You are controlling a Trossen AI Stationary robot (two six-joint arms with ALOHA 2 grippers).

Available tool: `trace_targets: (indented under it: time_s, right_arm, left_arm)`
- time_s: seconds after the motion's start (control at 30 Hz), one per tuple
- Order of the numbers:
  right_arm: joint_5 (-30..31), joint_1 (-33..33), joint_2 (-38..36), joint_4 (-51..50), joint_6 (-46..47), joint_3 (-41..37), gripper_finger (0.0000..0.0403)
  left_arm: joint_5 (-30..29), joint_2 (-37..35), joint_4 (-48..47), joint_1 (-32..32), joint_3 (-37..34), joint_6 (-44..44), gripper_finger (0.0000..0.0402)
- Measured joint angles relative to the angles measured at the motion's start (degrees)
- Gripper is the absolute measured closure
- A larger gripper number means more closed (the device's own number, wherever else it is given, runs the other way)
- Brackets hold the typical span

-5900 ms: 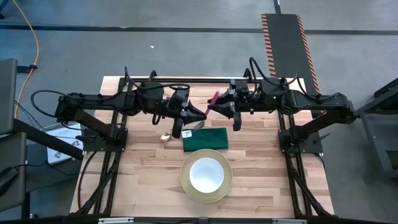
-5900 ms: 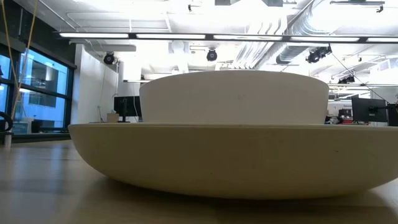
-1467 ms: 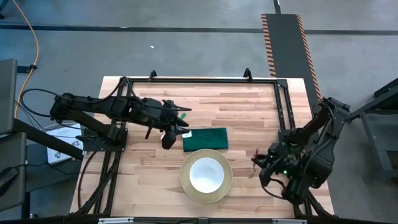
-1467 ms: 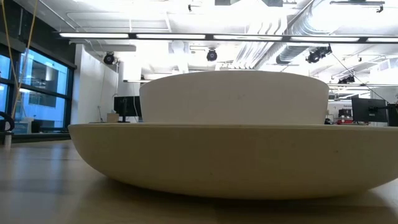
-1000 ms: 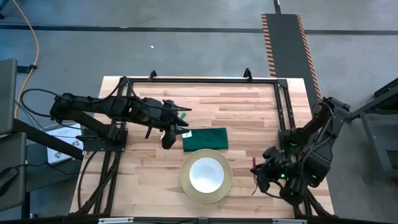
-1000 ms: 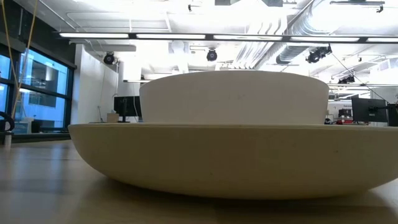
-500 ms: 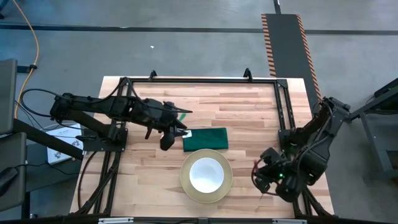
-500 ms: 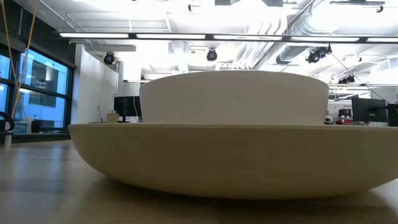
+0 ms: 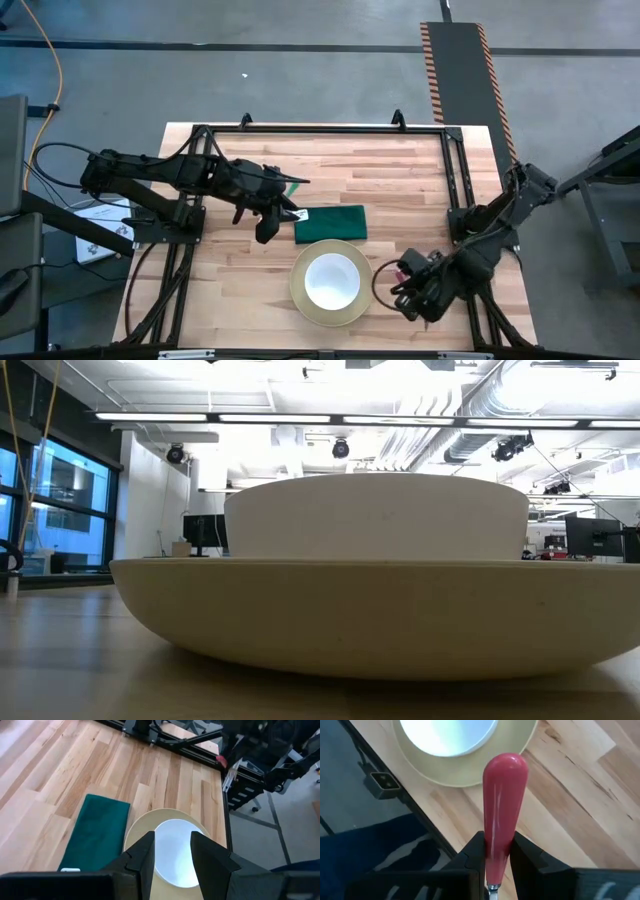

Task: Set table place
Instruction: Put the red fork to the right of the yellow plate

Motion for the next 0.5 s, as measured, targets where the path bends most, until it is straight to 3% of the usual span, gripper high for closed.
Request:
trace_targets:
  time_s: [0.23, 0.5]
  right_arm:
    - [-2.4, -2.0, 3.7, 1.2, -2.9, 0.0, 0.0359]
    - [-3.1, -6.2, 6.6, 3.7, 2.0, 0.0, 0.0359]
  left_arm:
    - [0.9, 0.0, -1.5, 0.0, 0.0, 0.0, 0.0286]
    - [3.5, 0.0, -6.6, 0.0, 0.0, -0.8, 0.0287]
